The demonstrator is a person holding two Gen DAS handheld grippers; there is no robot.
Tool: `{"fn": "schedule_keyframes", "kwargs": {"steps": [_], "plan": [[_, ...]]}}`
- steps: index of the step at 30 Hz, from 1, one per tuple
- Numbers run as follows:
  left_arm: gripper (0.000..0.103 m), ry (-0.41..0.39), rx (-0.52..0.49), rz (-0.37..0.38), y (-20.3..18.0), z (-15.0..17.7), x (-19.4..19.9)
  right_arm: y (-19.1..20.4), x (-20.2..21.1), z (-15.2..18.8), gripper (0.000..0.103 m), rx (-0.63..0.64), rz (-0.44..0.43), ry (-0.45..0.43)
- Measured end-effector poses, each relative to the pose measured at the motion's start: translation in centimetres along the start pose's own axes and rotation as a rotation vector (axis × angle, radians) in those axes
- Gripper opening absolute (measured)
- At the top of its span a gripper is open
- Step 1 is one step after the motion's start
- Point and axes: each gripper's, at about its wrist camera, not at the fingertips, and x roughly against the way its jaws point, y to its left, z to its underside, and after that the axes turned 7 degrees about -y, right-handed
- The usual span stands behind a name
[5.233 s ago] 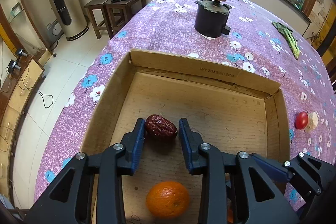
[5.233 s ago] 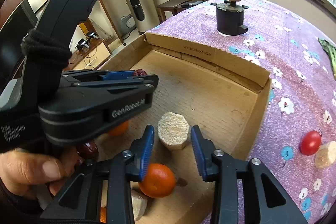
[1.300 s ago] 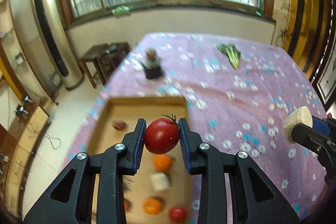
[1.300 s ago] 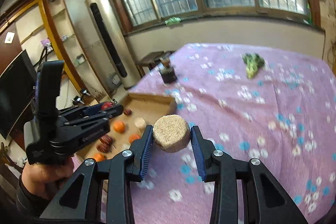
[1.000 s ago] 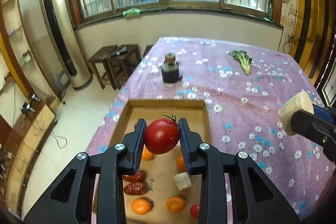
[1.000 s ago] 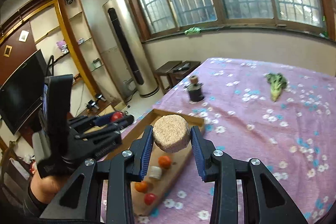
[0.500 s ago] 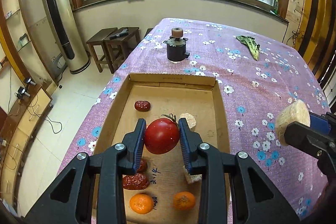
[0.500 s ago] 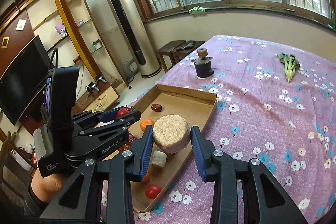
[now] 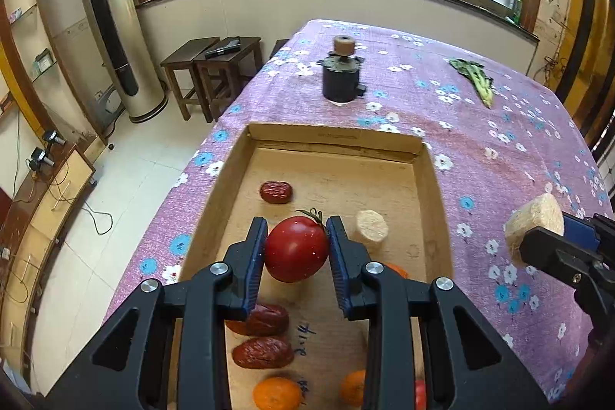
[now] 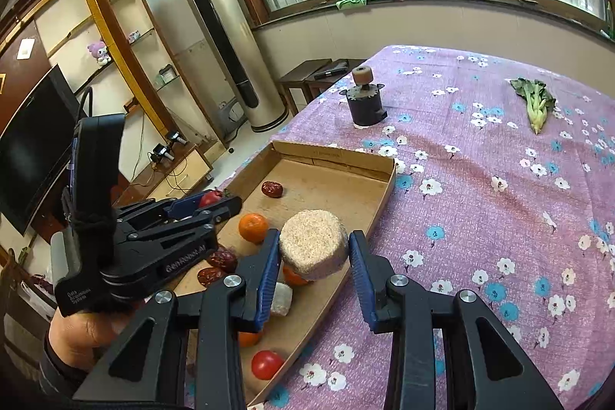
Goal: Organize fruits
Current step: 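Carry the tomato and corn-cake piece over the cardboard tray with both tools, then open both tools to release the tomato and corn-cake into the tray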
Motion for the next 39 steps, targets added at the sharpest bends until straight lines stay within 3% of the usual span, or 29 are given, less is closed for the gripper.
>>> {"fn": "schedule_keyframes", "kwargs": {"steps": [12,17,24,33,39], "plan": [[0.029,-0.014,0.027,-0.039,2.4,-2.9,-1.8,0.1,-3.1,-3.0,0.036,0.019,-0.006,-0.009],[0.029,-0.001,0.044,-0.011,2.3,-4.1,-3.3,0.6,-4.7,-4.8,0.036,0.028,-0.009,-0.018],[0.029,0.068,0.05,0.055,0.6,-3.9,-6.4,0.0,-8.8,-4.1,0.036,0.02,0.008,0.045],[0.029,0.176,0.0,0.038,-0.4,-2.1,-9.9,-1.9,-13.8,-3.2,0.036,0.012,0.033,0.13],[0.029,0.17,-0.025,0.015,-0.3,-2.0,-10.1,-2.5,-16.6,-2.6,0.036,0.014,0.045,0.186]]}}
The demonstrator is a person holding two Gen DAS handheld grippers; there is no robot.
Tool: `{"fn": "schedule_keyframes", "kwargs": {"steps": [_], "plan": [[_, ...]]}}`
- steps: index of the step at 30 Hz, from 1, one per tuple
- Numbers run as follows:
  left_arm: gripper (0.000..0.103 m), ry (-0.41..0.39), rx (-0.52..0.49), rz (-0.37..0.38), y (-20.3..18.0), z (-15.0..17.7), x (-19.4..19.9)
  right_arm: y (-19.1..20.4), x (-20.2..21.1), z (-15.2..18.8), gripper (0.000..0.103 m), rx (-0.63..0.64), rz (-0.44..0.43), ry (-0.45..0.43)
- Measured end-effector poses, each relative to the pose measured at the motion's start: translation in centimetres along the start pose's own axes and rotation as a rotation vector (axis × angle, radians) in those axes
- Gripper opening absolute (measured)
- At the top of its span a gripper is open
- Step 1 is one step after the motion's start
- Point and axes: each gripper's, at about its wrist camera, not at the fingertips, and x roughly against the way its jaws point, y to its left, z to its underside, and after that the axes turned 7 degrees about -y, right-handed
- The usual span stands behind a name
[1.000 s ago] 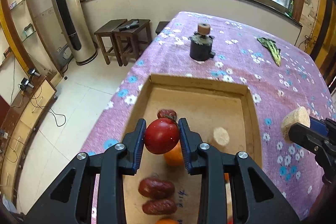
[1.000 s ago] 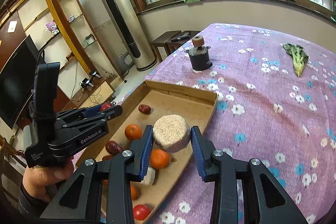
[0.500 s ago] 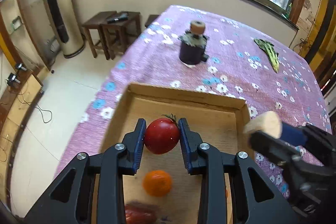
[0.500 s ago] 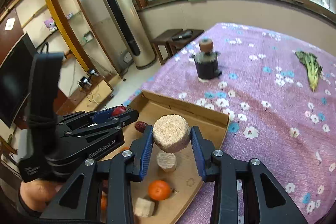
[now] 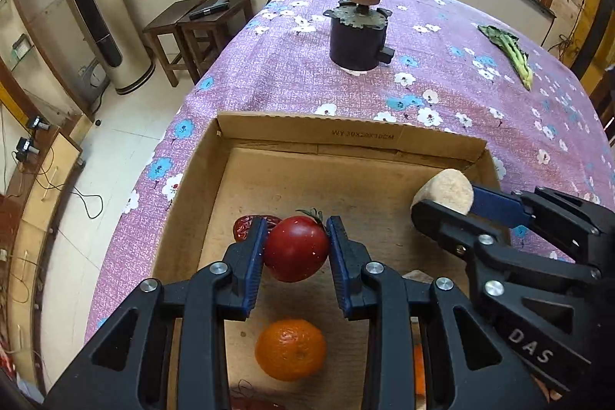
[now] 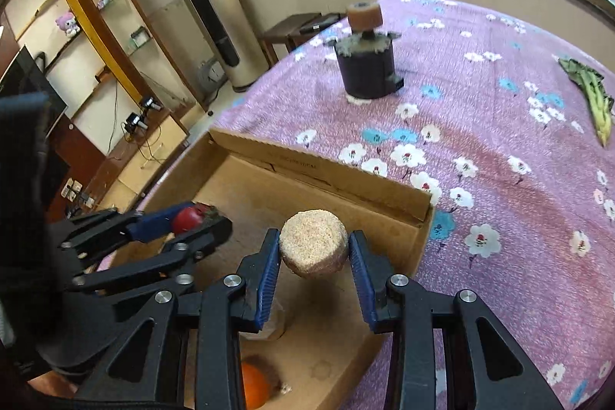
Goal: Organize fruits
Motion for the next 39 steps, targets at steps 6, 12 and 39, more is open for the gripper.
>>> {"fn": "schedule_keyframes", "kwargs": {"steps": [6,12,39], "plan": [[0.029,-0.017,-0.014,-0.002,0.1,0.1,0.0,0.2,-0.7,0.1,0.037,0.032,0.0,0.014],[0.032,-0.02,-0.03,-0.042,-0.2,0.1,-0.1,0.5,-0.9,0.1,0.038,0.052,-0.003,0.019],[0.074,-0.116,-0.005,-0.054,0.2,6.4,8.9,2.0,6.6,3.1,0.059,0.18,-0.126,-0.014]]}}
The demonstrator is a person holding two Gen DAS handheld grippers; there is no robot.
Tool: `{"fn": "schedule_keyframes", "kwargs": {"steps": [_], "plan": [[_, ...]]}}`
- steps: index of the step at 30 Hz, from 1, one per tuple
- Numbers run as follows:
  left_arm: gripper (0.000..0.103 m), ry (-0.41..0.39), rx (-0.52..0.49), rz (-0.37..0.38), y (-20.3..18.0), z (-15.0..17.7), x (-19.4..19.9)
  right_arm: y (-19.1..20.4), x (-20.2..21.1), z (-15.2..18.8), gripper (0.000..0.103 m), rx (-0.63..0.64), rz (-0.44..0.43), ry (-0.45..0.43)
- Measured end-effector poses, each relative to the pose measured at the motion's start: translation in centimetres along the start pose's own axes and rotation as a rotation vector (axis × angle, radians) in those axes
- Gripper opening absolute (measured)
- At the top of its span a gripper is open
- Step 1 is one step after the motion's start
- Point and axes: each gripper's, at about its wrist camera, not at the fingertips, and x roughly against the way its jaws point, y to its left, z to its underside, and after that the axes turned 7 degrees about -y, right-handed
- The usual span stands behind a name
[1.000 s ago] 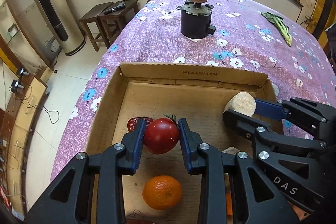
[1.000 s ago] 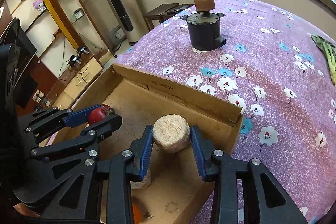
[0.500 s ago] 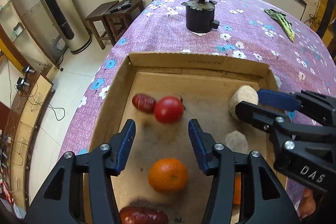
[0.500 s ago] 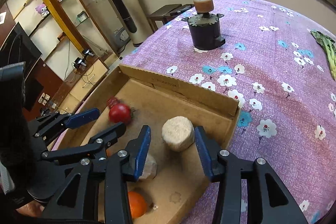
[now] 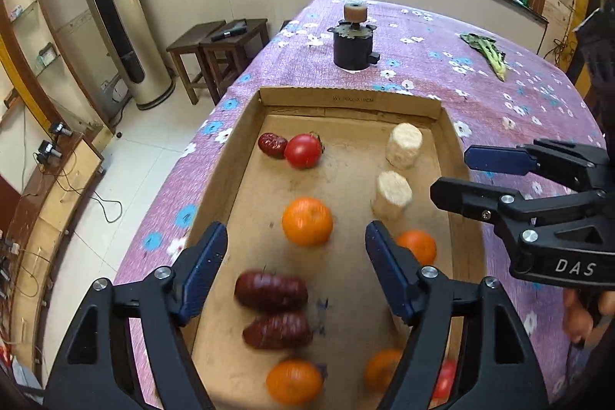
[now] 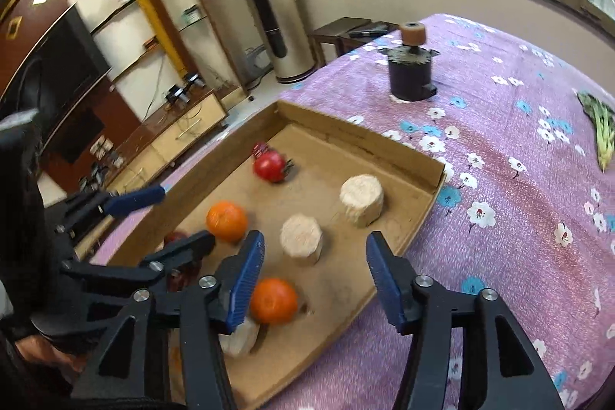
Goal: Organize fruits
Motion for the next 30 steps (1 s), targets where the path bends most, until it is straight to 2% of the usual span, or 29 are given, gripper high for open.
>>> {"fn": "schedule_keyframes", "kwargs": {"steps": [3,6,13,30], "plan": [[0.075,-0.007,0.009,0.003,0.1,0.8,1.3,0.9,1.0,1.0,0.061,0.066,-0.019,-0.001],[0.08,-0.016,0.008,-0.005,0.1,1.9,2.4,1.9,2.1,2.0,0.07,0.141,-0.039,-0.009],[0.082,-0.044,-0.006,-0.027,-0.3,3.3,4.9,3.5,4.7,3.9,0.085,0.295,-0.096,-0.046],[0.084,-0.048,-0.03,-0.041,-2.1,6.0,8.0,3.5,8.2,7.0,0.088,0.396,-0.183,-0.044]]}}
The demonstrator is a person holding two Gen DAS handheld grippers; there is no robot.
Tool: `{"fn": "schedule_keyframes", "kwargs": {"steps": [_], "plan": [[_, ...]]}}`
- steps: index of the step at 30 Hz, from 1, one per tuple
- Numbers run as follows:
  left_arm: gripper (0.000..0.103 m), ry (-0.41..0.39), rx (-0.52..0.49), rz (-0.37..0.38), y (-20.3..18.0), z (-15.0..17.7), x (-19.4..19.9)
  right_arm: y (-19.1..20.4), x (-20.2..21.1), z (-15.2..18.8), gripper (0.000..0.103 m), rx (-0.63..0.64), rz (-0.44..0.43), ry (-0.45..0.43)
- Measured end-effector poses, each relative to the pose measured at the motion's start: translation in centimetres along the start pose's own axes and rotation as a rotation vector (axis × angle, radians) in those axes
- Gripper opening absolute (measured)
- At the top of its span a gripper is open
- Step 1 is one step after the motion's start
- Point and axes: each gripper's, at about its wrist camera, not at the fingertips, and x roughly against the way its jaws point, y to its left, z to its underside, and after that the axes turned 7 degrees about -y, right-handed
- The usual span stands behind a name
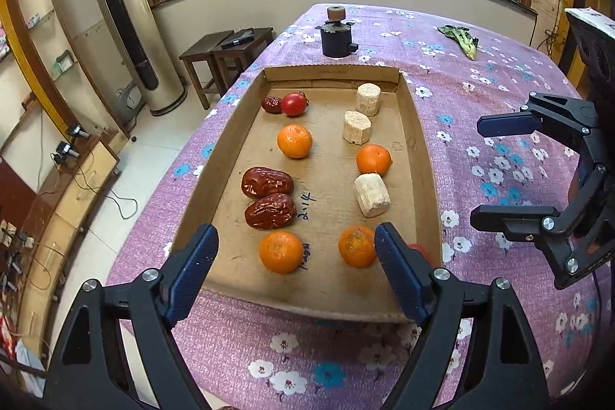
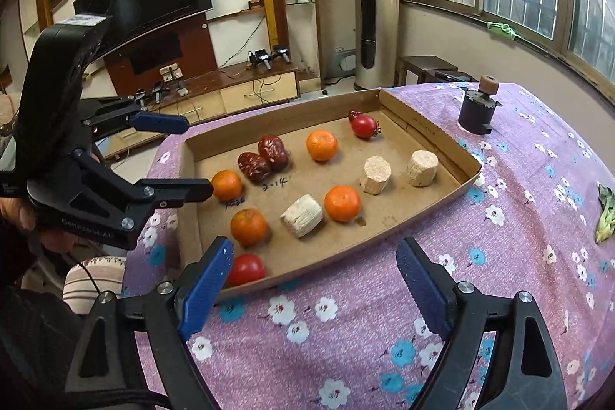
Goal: Organize fruits
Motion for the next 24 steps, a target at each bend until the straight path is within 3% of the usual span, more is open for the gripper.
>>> {"fn": "schedule_keyframes", "kwargs": {"steps": [6,24], "plan": [[0.084,-0.017,0.004,0.022,-0.2,0.4,1.2,0.6,0.2,0.7,0.088,0.029,0.024,0.014],[0.084,-0.029,0.074,0.04,1.9,1.5,2.7,4.1,-0.4,1.1,0.088,0.149,-0.024,0.07]]}}
